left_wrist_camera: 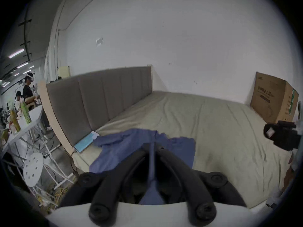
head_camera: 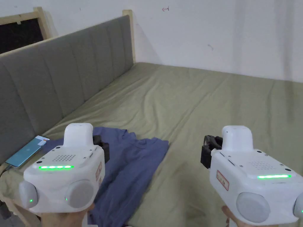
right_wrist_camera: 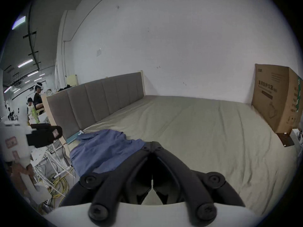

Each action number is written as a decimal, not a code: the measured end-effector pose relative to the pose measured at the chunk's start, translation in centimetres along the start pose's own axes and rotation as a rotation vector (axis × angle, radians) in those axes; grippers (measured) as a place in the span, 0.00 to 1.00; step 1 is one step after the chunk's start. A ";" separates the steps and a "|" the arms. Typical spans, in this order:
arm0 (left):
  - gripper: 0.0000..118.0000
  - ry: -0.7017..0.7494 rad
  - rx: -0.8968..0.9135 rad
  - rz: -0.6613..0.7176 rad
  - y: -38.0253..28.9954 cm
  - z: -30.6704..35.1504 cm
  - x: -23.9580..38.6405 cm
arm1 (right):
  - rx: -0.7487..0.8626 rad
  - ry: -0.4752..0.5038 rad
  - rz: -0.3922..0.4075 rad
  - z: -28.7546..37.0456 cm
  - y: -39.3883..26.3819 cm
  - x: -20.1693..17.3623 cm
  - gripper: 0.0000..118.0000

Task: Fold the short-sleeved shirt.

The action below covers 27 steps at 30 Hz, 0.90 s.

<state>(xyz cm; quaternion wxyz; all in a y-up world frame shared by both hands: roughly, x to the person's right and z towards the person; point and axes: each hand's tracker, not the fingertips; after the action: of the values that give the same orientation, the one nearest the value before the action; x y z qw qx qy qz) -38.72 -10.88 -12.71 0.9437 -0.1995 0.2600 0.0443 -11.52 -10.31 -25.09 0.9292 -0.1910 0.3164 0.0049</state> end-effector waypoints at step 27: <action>0.05 -0.026 -0.571 -0.005 -7.8 -16.3 1.0 | -0.254 -0.091 -0.182 -6.8 -4.5 4.6 0.00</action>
<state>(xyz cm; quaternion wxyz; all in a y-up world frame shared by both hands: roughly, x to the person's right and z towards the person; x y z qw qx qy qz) -44.11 -24.54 -23.23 0.8528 -0.4572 0.2244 0.1158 -11.30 -17.44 -31.14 0.9076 -0.3344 0.2520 -0.0304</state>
